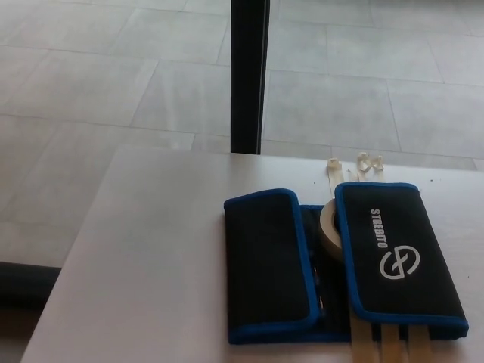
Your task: The robot uses its right hand to open a black folded toolkit cover kept in the middle of the desk
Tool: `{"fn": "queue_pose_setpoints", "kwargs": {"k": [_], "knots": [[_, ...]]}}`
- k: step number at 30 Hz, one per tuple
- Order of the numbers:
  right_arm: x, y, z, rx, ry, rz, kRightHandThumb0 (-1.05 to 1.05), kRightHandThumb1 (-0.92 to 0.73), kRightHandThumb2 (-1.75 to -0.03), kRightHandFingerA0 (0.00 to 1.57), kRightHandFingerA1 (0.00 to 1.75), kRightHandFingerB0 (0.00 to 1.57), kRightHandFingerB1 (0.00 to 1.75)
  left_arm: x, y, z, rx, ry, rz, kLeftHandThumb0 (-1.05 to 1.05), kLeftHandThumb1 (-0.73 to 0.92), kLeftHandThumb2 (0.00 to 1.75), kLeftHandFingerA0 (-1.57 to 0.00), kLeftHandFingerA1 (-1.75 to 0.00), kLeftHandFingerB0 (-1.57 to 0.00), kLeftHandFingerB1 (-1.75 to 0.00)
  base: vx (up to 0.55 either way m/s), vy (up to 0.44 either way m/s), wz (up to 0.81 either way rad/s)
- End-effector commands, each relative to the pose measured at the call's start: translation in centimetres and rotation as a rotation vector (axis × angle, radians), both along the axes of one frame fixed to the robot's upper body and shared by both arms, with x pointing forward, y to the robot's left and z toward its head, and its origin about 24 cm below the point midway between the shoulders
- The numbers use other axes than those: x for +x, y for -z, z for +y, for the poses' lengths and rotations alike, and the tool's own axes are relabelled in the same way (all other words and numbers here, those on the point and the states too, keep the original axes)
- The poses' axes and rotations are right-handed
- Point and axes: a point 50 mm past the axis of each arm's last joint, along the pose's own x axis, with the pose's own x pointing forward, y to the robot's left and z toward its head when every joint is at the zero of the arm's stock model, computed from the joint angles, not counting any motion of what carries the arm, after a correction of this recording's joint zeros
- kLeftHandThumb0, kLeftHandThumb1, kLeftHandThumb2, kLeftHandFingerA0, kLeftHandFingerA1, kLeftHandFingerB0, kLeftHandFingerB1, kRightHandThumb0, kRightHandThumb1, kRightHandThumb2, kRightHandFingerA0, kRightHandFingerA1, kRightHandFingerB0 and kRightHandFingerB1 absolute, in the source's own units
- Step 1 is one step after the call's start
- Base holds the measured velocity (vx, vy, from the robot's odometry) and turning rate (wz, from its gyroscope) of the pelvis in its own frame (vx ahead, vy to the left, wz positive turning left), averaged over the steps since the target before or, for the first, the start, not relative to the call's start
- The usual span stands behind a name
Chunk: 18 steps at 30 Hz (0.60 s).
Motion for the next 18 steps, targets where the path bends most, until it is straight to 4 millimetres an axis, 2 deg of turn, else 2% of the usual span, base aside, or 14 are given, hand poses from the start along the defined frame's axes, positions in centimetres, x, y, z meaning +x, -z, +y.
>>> {"fn": "queue_pose_setpoints", "kwargs": {"k": [1,2,3,4,6,8,9,10,11,12,13,14,15,18], "knots": [[-3.1,-4.3,-5.1,-0.033,0.669,-0.399,-0.58,-0.62,-0.95,0.44,0.72,0.2,0.59,-0.8,-2.3,3.7,-0.025,-0.268,-0.097,-0.41,-0.28,0.93,-1.41,-1.46,-1.16,-1.35,0.0,0.0,0.0],[-3.2,-4.6,-5.4,-0.035,0.698,-0.387,-0.58,-0.83,-0.64,0.54,0.73,0.12,0.51,-0.8,-2.3,3.7,-0.026,-0.264,-0.095,-0.41,-0.29,0.92,-1.45,-1.48,-1.1,-1.33,0.0,0.0,0.0],[-3.3,-5.0,-5.8,-0.039,0.739,-0.369,-0.58,-0.83,-0.64,0.54,0.73,0.12,0.51,-0.9,-2.3,3.7,-0.027,-0.259,-0.091,-0.41,-0.29,0.92,-1.45,-1.48,-1.1,-1.33,0.0,0.0,0.0],[-3.4,-5.5,-6.2,-0.051,0.761,-0.404,-0.54,-0.86,-0.64,0.71,0.98,0.27,0.55,-0.9,-2.2,3.7,-0.028,-0.264,-0.093,-0.4,-0.27,0.93,-1.48,-1.49,-1.16,-1.35,0.0,0.0,0.0],[-3.6,-6.2,-6.6,-0.069,0.795,-0.457,-0.54,-0.86,-0.64,0.71,0.98,0.27,0.55,-1.0,-2.2,3.7,-0.029,-0.272,-0.096,-0.4,-0.27,0.93,-1.48,-1.49,-1.16,-1.35,0.0,0.0,0.0],[-2.9,-8.0,-7.9,-0.09,0.861,-0.562,-0.56,-0.84,-0.65,0.63,1.23,0.17,0.5,-0.9,-2.2,3.7,-0.025,-0.262,-0.098,-0.4,-0.28,0.93,-1.47,-1.49,-1.22,-1.38,0.0,0.0,0.0],[-1.8,-9.5,-8.5,-0.128,0.857,-0.616,-0.6,-0.76,-0.67,0.71,1.43,0.22,0.55,-0.9,-2.2,3.7,-0.023,-0.255,-0.094,-0.41,-0.28,0.93,-1.43,-1.47,-1.25,-1.39,0.0,0.0,0.0],[-1.4,-10.0,-8.8,-0.142,0.856,-0.635,-0.6,-0.76,-0.67,0.71,1.43,0.22,0.55,-0.9,-2.3,3.7,-0.023,-0.253,-0.092,-0.41,-0.28,0.93,-1.43,-1.47,-1.25,-1.39,0.0,0.0,0.0],[0.2,-11.9,-9.4,-0.164,0.841,-0.69,-0.58,-0.79,-0.63,0.56,0.86,0.34,0.49,-0.9,-2.2,3.7,-0.021,-0.252,-0.088,-0.41,-0.26,0.94,-1.41,-1.46,-1.15,-1.35,0.0,0.0,0.0],[0.5,-12.1,-9.4,-0.165,0.84,-0.698,-0.58,-0.79,-0.63,0.56,0.86,0.34,0.49,-0.9,-2.3,3.7,-0.021,-0.253,-0.089,-0.41,-0.26,0.94,-1.41,-1.46,-1.15,-1.35,0.0,0.0,0.0],[1.3,-12.8,-9.5,-0.18,0.809,-0.765,-0.6,-0.61,-1.0,0.72,1.03,0.25,0.58,-0.9,-2.3,3.7,-0.022,-0.256,-0.09,-0.41,-0.26,0.94,-1.41,-1.46,-1.15,-1.34,0.0,0.0,0.0],[2.0,-13.5,-9.6,-0.193,0.771,-0.812,-0.59,-0.78,-0.63,0.58,0.97,0.27,0.48,-0.9,-2.2,3.7,-0.024,-0.256,-0.092,-0.41,-0.25,0.94,-1.41,-1.45,-1.16,-1.34,0.0,0.0,0.0],[3.7,-15.1,-9.4,-0.233,0.689,-0.838,-0.63,-0.73,-0.62,0.51,0.54,0.39,0.4,-0.9,-2.2,3.7,-0.031,-0.265,-0.098,-0.42,-0.28,0.93,-1.4,-1.46,-1.19,-1.36,0.0,0.0,0.0],[7.0,-18.1,-7.6,-0.249,0.467,-0.956,-0.63,-0.72,-0.62,0.48,0.58,0.31,0.35,-0.9,-2.2,3.7,-0.032,-0.272,-0.101,-0.41,-0.26,0.94,-1.39,-1.45,-1.22,-1.37,0.0,0.0,0.02]]}}
